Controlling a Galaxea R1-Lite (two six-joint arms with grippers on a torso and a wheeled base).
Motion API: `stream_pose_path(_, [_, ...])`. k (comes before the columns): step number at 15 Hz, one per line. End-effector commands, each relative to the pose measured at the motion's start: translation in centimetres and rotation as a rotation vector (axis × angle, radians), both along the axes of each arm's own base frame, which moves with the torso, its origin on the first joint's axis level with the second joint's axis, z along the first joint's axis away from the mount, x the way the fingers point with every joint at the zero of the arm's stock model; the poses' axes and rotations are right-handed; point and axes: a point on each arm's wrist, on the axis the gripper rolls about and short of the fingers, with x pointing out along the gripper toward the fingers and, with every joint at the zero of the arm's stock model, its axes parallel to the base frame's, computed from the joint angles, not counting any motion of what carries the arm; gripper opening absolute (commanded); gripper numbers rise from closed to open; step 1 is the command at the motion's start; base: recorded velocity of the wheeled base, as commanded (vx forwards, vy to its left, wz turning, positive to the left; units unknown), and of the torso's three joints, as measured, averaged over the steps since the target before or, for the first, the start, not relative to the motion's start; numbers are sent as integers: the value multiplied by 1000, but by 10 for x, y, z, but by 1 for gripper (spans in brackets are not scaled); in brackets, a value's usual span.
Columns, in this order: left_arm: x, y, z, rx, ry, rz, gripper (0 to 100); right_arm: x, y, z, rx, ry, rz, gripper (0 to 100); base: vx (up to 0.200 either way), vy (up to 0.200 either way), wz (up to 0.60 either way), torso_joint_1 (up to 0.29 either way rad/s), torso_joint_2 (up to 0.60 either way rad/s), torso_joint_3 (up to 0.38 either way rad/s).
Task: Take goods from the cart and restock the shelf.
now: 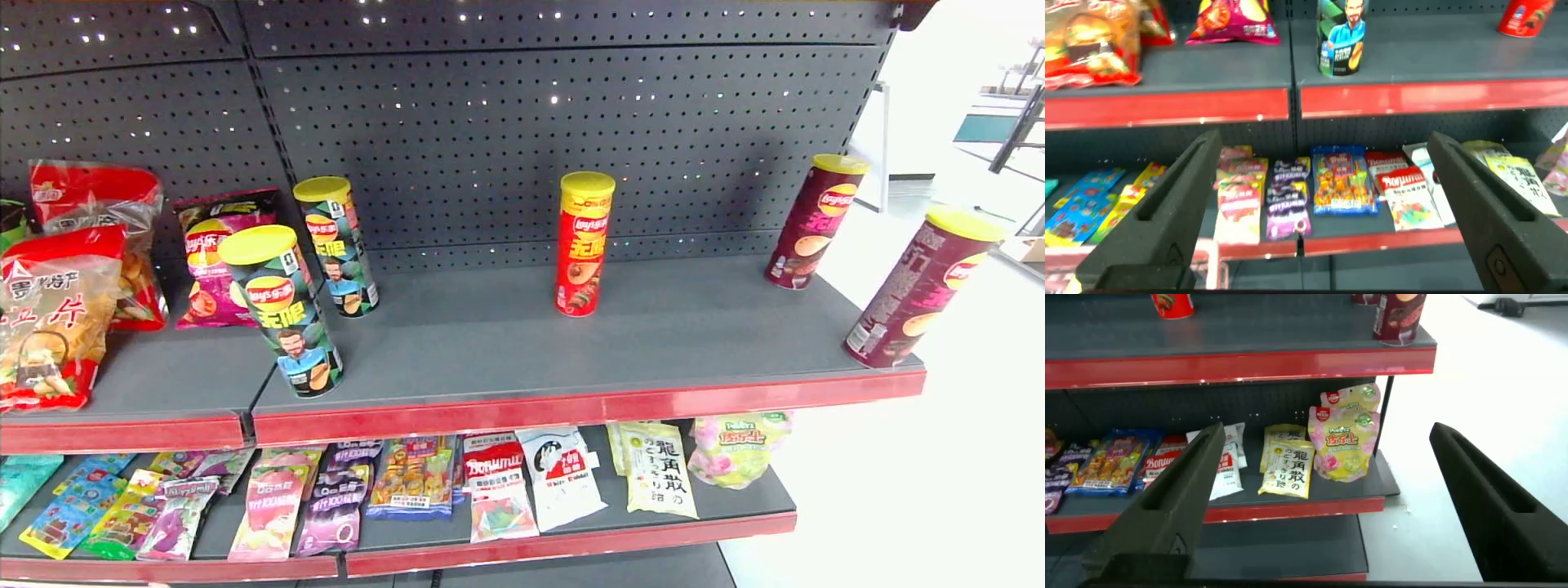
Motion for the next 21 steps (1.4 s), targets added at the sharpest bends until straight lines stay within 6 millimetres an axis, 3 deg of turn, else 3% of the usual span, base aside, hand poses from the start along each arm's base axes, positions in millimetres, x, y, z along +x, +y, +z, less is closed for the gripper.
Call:
stream_pose_path(1, [0, 0, 0, 0, 1, 0, 100, 0, 0, 0, -1, -1, 0, 100, 0, 0, 0, 0, 0, 0])
stream_pose_path(6, [0, 0, 0, 0, 1, 0, 100, 0, 0, 0, -1, -1, 0, 100, 0, 0, 0, 0, 0, 0])
stream_pose_path(21, [0, 0, 0, 0, 1, 0, 100, 0, 0, 0, -1, -1, 0, 100, 0, 0, 600, 3, 3, 1])
